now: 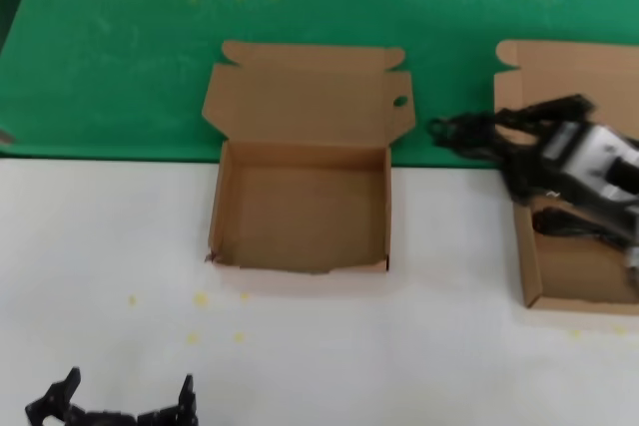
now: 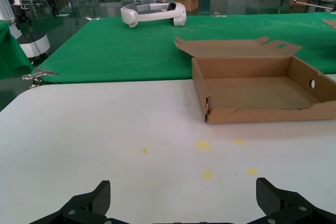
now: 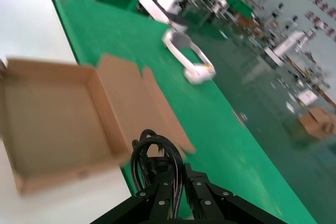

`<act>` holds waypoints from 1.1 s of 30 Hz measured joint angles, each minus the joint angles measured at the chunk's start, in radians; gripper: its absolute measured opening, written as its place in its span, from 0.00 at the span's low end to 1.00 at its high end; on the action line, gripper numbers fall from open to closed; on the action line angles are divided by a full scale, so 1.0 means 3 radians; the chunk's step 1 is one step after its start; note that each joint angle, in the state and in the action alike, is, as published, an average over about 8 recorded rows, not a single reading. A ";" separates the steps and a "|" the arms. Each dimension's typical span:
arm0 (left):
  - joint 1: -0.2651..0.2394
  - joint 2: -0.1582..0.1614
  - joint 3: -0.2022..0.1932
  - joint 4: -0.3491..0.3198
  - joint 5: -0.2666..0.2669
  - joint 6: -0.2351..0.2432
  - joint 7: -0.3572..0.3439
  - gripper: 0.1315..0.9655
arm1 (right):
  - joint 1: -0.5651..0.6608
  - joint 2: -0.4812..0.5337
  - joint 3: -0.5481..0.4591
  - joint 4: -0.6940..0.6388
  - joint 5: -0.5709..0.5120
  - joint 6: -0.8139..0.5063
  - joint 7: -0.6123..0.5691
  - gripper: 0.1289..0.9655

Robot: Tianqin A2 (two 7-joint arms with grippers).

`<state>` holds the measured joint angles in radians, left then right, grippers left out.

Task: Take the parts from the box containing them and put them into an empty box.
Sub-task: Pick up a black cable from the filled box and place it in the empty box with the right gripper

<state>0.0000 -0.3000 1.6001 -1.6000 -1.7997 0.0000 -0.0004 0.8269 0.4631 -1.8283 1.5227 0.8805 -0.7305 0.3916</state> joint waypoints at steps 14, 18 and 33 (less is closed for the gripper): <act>0.0000 0.0000 0.0000 0.0000 0.0000 0.0000 0.0000 1.00 | 0.0417 -0.1149 -0.0547 -0.0713 -0.0147 0.0251 -0.0395 0.06; 0.0000 0.0000 0.0000 0.0000 0.0000 0.0000 0.0000 1.00 | 0.0529 -0.1334 -0.0712 -0.0999 -0.0064 0.0395 -0.0512 0.06; 0.0000 0.0000 0.0000 0.0000 0.0000 0.0000 0.0000 1.00 | 0.0967 -0.1533 -0.1539 -0.2072 0.0552 0.1140 -0.0819 0.06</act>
<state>0.0000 -0.3000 1.6000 -1.6000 -1.7997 0.0000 -0.0004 1.1170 0.0032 -2.2899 0.9011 1.0460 -0.3884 0.1460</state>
